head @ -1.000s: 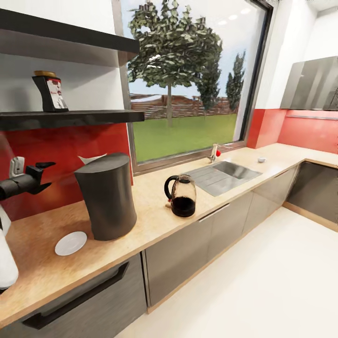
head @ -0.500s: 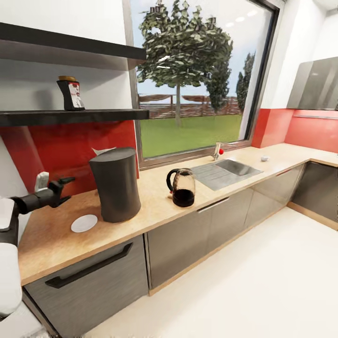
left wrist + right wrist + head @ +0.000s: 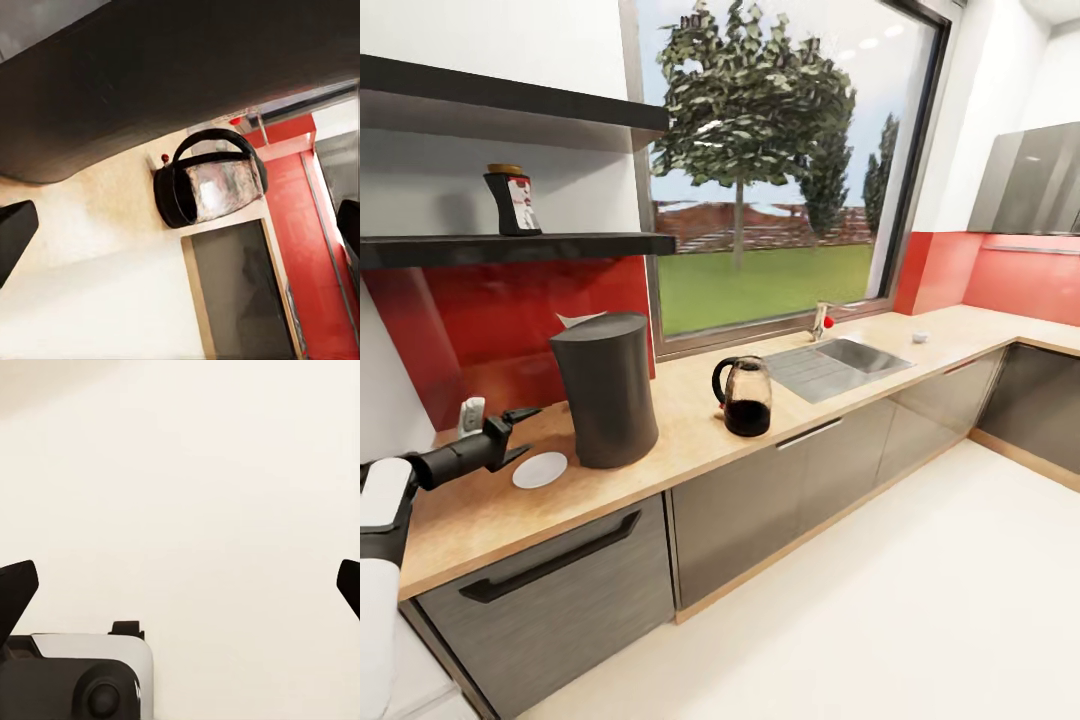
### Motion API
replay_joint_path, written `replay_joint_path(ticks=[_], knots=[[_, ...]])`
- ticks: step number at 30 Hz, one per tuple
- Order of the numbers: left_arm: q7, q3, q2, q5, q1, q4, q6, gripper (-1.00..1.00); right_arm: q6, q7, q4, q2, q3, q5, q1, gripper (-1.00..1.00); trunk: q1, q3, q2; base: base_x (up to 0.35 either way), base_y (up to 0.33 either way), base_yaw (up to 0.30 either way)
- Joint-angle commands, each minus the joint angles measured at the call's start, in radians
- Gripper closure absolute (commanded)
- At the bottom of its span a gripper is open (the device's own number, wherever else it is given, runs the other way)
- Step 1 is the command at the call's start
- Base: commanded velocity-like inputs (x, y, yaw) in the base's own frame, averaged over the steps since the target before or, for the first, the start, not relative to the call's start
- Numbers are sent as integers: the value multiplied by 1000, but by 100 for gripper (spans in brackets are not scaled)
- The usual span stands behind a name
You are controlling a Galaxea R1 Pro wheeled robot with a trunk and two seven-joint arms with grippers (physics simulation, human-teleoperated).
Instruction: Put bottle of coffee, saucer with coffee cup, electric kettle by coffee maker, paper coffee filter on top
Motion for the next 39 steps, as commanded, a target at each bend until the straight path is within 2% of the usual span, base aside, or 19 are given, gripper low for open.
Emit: replay_joint_path(ticks=[1, 5, 6, 9, 10, 13, 16, 20, 29, 39], knots=[[-35, -12, 1, -10, 7, 3, 5, -100, -3, -1, 1, 0, -1, 0, -1, -100, 1, -2, -2, -2, -1, 0], [-115, -34, 6, -10, 30, 10, 5, -100, -3, -1, 1, 0, -1, 0, -1, -100, 1, -2, -2, 0, 0, 0], [-276, -47, 6, -10, 118, 0, 5, -100, -3, -1, 1, 0, 0, 1, -1, -100, 1, -2, -2, 0, 0, 0], [-302, -47, 6, -9, 144, -1, 5, -100, -3, -1, 1, 0, 0, 1, -1, -100, 1, -2, -2, 0, 0, 0], [-398, -49, 6, -10, 204, -1, 7, -100, -3, -1, 1, 0, 0, 1, -1, -100, 1, -2, -2, 0, 0, 0], [-434, -53, 6, -11, 221, -2, 7, -100, -3, -1, 1, 0, 0, 1, -1, -100, 1, -2, -2, 0, 0, 0], [-469, -77, 7, -11, 239, -2, 7, -100, -3, -1, 1, 0, 0, 1, -1, -100, 1, -2, -2, 0, 0, 0], [-544, -128, 7, -11, 270, -3, 7, -100, -3, -1, 2, 0, 0, 1, -1, -100, 1, -2, -2, 0, 0, 0], [-658, -211, 7, -11, 328, -3, 7, -100, -3, -1, 2, 0, 0, 1, -1, -100, 1, -2, -2, 0, 0, 0], [-696, -302, 3, -12, 413, -1, -2, -100, -3, -1, 3, 0, 2, 1, -1, -100, 1, -2, -2, 0, 0, 0]])
